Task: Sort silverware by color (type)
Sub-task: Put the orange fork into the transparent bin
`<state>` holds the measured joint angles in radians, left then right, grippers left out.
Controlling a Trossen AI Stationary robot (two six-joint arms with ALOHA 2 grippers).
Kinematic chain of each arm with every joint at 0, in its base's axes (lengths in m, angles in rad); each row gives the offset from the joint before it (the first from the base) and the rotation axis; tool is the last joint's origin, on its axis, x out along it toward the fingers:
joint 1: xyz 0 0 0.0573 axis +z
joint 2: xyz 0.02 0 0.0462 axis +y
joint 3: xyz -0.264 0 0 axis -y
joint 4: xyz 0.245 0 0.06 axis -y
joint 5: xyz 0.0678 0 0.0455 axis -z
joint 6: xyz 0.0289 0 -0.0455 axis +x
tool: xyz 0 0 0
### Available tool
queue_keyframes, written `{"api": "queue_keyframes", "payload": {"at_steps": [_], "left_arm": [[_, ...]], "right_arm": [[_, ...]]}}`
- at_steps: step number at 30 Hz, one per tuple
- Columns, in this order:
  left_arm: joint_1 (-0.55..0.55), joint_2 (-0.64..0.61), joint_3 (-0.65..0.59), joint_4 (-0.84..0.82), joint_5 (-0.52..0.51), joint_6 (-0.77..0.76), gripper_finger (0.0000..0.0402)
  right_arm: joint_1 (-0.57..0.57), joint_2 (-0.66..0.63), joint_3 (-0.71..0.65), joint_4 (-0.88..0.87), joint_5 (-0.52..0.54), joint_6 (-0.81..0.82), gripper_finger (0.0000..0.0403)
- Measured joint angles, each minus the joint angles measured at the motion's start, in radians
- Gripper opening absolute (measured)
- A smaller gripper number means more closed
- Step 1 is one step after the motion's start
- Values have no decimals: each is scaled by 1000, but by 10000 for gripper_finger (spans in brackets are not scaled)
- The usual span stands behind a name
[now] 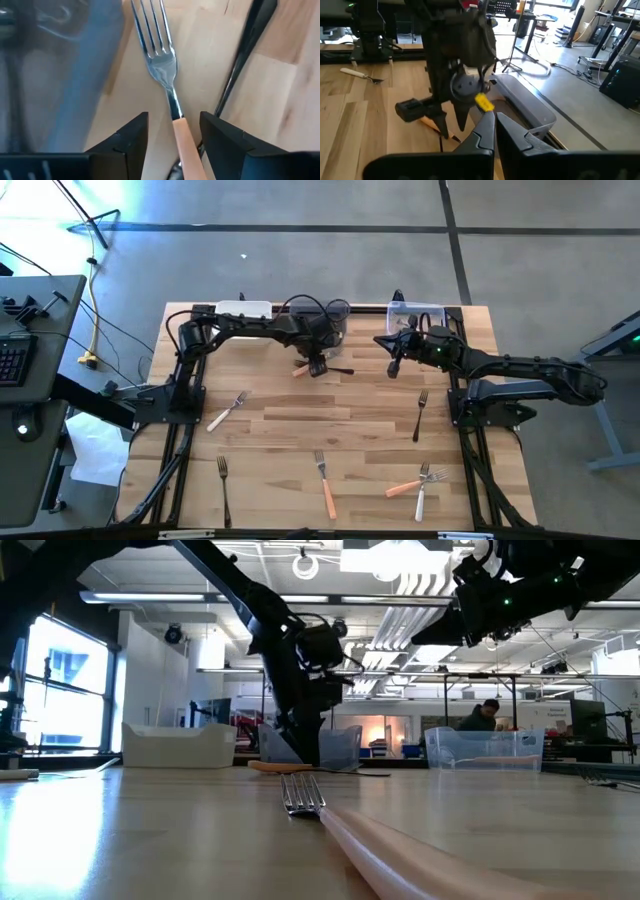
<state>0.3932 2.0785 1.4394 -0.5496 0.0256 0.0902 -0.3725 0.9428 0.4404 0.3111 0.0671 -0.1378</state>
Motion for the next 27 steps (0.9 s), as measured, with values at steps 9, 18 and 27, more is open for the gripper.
{"api": "queue_keyframes", "payload": {"at_steps": [9,18,27], "left_arm": [[3,36,1,1,-8,-7,161],[9,33,1,1,-11,-8,59],[4,32,89,-66,-12,-8,27]], "right_arm": [[0,0,0,2,0,1,0],[0,0,0,3,0,0,0],[0,0,0,7,0,-1,0]]}}
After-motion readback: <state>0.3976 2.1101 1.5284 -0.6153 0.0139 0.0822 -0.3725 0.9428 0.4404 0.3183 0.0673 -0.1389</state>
